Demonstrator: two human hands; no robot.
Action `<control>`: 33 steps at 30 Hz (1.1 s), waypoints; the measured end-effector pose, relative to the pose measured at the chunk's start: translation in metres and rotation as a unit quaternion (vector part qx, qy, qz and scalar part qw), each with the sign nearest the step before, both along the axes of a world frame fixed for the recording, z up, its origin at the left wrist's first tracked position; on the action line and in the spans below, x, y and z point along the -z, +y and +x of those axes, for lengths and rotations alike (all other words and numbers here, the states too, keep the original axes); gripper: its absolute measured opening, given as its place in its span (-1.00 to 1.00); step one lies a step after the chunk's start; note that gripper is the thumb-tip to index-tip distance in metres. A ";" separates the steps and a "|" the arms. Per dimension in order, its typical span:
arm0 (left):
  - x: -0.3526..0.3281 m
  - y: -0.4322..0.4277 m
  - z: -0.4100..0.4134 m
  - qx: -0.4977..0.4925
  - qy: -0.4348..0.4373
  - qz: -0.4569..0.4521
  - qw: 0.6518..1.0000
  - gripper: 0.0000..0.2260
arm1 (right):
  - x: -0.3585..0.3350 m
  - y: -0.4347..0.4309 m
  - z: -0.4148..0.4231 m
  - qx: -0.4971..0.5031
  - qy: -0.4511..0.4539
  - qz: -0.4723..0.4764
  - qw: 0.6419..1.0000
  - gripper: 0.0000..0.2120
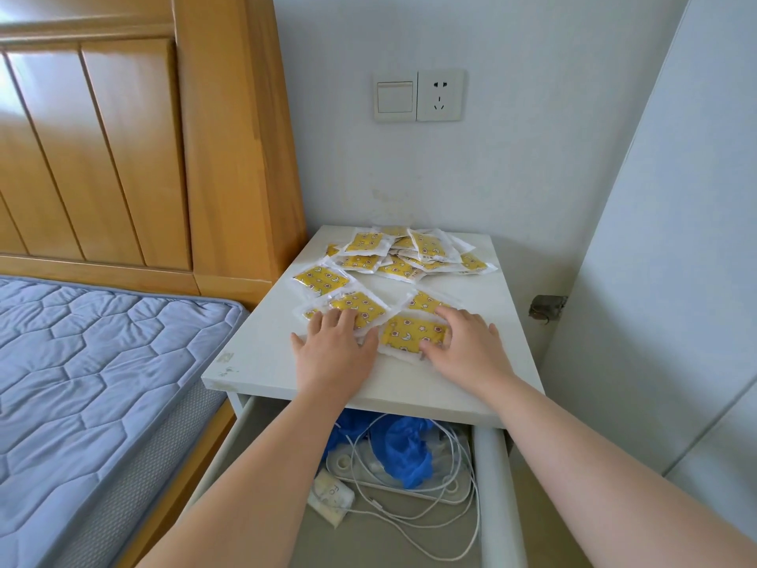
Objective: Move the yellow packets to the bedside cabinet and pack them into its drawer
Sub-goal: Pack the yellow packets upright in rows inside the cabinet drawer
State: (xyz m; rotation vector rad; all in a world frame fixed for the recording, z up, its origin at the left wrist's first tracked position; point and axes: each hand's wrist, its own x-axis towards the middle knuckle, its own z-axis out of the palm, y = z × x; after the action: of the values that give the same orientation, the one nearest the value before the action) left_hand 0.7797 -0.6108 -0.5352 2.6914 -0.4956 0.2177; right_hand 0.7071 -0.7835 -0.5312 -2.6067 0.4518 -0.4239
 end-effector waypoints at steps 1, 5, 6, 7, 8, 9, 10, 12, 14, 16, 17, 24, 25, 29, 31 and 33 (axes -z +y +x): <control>0.001 0.001 -0.002 -0.011 -0.005 0.003 1.000 -0.55 | 0.001 -0.001 -0.004 0.003 -0.014 0.007 1.000 -0.50; -0.001 0.001 -0.004 -0.006 -0.008 0.005 1.000 -0.51 | 0.002 -0.004 -0.011 0.034 -0.079 0.070 0.994 -0.51; -0.001 0.001 -0.005 0.002 -0.008 0.010 1.000 -0.50 | 0.000 -0.004 -0.012 0.043 -0.092 0.119 0.988 -0.50; -0.002 0.001 -0.005 0.009 -0.010 0.014 1.000 -0.49 | -0.002 -0.006 -0.012 0.050 -0.102 0.168 0.979 -0.50; -0.002 0.001 -0.005 0.014 -0.010 0.014 1.000 -0.49 | -0.004 -0.007 -0.011 0.054 -0.111 0.204 0.971 -0.51; -0.002 0.002 -0.005 0.018 -0.009 0.014 1.000 -0.49 | -0.005 -0.010 -0.010 0.055 -0.110 0.223 0.967 -0.52; -0.003 0.002 -0.005 0.020 -0.007 0.014 1.000 -0.49 | -0.008 -0.012 -0.009 0.055 -0.104 0.235 0.965 -0.54; -0.005 0.001 -0.003 0.021 -0.003 0.020 1.000 -0.50 | -0.017 -0.017 -0.003 0.057 -0.090 0.257 0.961 -0.57; -0.004 0.001 -0.003 0.019 -0.005 0.022 1.000 -0.52 | -0.031 -0.021 0.004 0.064 -0.071 0.295 0.951 -0.57; -0.003 0.001 -0.003 0.018 -0.011 0.016 1.000 -0.53 | -0.047 -0.029 0.014 0.052 -0.047 0.314 0.947 -0.58; -0.003 0.000 -0.003 0.017 -0.011 0.012 1.000 -0.53 | -0.055 -0.033 0.020 0.035 -0.025 0.293 0.955 -0.58; -0.002 -0.001 -0.001 0.026 -0.007 0.003 1.000 -0.51 | -0.075 -0.041 0.050 -0.045 0.146 -0.033 0.988 -0.54; -0.001 0.000 0.000 0.026 -0.006 0.001 1.000 -0.51 | -0.076 -0.040 0.052 -0.068 0.180 -0.086 0.978 -0.54; 0.001 -0.001 0.001 0.028 -0.012 -0.001 1.000 -0.51 | -0.090 -0.031 0.063 -0.176 0.307 -0.122 0.928 -0.28; 0.001 -0.001 0.001 0.028 -0.014 -0.002 1.000 -0.51 | -0.093 -0.026 0.070 -0.201 0.369 -0.163 0.893 -0.12; 0.000 -0.001 0.001 0.028 -0.014 -0.002 1.000 -0.51 | -0.089 -0.021 0.074 -0.203 0.410 -0.218 0.862 -0.07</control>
State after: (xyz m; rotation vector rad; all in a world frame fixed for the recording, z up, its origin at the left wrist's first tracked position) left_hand 0.7807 -0.6116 -0.5357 2.6691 -0.5771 0.2413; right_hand 0.7812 -0.8042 -0.4420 -3.1147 0.0302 0.8622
